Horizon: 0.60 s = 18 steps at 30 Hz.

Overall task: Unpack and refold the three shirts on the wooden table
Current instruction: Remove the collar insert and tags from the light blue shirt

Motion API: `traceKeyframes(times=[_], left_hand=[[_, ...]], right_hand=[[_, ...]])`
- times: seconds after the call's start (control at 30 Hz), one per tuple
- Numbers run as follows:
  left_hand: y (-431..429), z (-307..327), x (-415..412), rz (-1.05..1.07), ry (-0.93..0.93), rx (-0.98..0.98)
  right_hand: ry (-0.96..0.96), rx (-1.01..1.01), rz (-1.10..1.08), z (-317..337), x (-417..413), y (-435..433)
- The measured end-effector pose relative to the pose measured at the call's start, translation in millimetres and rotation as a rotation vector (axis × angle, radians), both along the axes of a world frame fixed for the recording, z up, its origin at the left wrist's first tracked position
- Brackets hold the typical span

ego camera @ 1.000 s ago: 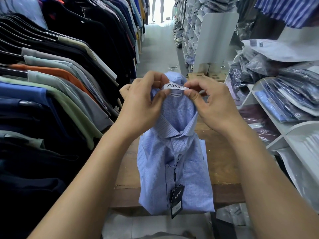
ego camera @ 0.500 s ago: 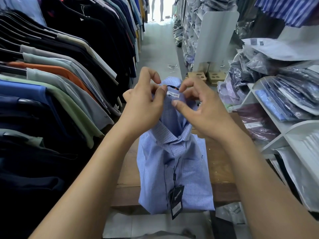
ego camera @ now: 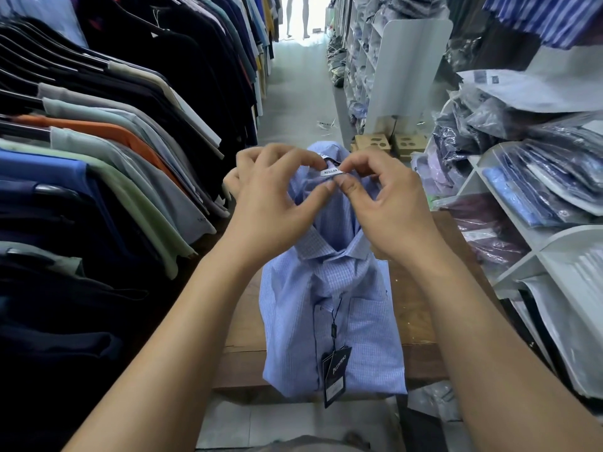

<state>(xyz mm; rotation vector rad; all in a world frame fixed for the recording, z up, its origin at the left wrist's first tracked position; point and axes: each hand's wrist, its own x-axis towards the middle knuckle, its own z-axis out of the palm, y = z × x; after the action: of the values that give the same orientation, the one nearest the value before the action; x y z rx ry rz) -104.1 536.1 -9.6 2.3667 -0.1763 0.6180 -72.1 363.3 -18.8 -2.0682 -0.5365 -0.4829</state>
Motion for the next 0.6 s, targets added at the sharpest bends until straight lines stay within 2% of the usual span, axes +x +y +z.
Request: traceKeyframes(times=[0.23,0.6], left_hand=[[-0.3,-4.0,6.4,0.049,-0.181,0.065],[-4.0,-4.9,7.2,0.049,-0.235,0.099]], right_hand=[[-0.066,0.007,-0.003,-4.0,2.6,2.0],[0.046,0.0,0.046,6.0,0.1,-5.1]])
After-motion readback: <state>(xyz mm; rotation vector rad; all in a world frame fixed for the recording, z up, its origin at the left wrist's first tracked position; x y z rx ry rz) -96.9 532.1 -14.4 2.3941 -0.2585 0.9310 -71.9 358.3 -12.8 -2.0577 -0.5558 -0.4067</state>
